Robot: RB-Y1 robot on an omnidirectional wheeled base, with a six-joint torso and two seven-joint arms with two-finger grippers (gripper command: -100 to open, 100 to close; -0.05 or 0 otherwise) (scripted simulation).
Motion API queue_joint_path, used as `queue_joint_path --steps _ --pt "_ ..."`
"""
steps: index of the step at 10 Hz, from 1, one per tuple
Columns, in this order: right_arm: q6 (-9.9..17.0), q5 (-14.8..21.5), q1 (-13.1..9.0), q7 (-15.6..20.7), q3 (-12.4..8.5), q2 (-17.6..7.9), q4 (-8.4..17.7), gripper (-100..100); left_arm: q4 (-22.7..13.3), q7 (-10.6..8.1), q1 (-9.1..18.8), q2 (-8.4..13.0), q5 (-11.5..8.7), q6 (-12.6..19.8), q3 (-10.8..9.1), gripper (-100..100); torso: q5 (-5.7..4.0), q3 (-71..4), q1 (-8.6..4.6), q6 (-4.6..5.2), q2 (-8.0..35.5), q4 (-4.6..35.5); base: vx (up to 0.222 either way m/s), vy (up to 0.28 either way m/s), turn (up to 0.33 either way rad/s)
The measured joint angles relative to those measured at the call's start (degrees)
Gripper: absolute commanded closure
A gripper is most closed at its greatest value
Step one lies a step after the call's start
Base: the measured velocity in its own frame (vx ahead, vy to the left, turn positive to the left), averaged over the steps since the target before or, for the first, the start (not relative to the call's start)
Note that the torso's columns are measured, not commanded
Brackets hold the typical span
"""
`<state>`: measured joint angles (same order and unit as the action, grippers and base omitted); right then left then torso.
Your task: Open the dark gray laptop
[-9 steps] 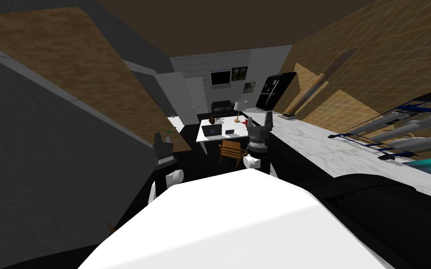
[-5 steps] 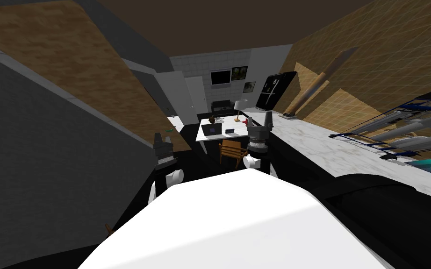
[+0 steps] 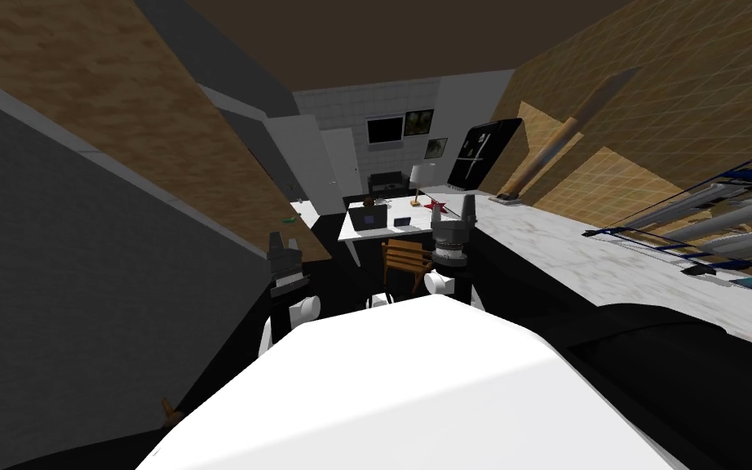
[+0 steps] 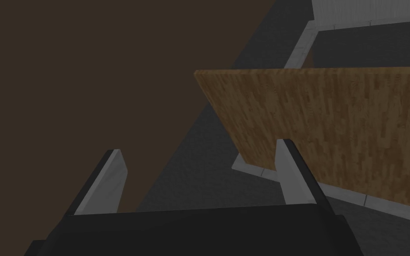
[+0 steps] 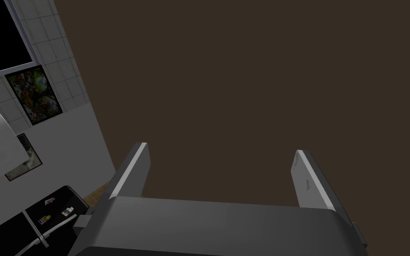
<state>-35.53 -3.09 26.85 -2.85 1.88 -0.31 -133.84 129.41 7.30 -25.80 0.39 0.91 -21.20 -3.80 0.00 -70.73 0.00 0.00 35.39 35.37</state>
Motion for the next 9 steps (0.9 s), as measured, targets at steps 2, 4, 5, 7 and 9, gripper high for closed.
queue_joint_path --steps 2,4,5,7,9 --pt "0.0 0.0 0.0 0.0 0.0 0.0 0.0 0 -0.2 -0.09 0.2 0.9 -0.1 0.3 -0.02 -100 0.01 -12.4 0.03 0.01 6.2 6.1 -0.015 0.008 -0.051" --pt "0.0 0.0 0.0 0.0 0.0 0.0 0.0 0 -1.1 -0.55 1.4 3.3 -0.4 1.8 -0.37 -100 0.01 -13.8 0.04 0.01 6.9 6.9 -0.029 0.021 -0.096" --pt "0.0 0.0 0.0 0.0 0.0 0.0 0.0 0 -2.7 -0.64 2.4 4.3 -0.4 2.4 -0.38 -100 0.01 -13.8 0.04 0.0 6.9 6.9 -0.021 0.028 -0.095" --pt "0.0 0.0 0.0 0.0 0.0 0.0 0.0 0 -4.5 -1.33 4.2 6.8 -1.0 4.5 -0.86 -100 0.01 -13.9 0.01 0.01 6.9 6.9 -0.018 0.039 -0.135" --pt "0.0 0.0 0.0 0.0 0.0 0.0 0.0 0 -7.6 -2.54 6.3 10.0 -2.1 6.4 -2.0 -100 0.01 -13.8 0.04 0.0 6.9 6.9 -0.021 0.05 -0.149"
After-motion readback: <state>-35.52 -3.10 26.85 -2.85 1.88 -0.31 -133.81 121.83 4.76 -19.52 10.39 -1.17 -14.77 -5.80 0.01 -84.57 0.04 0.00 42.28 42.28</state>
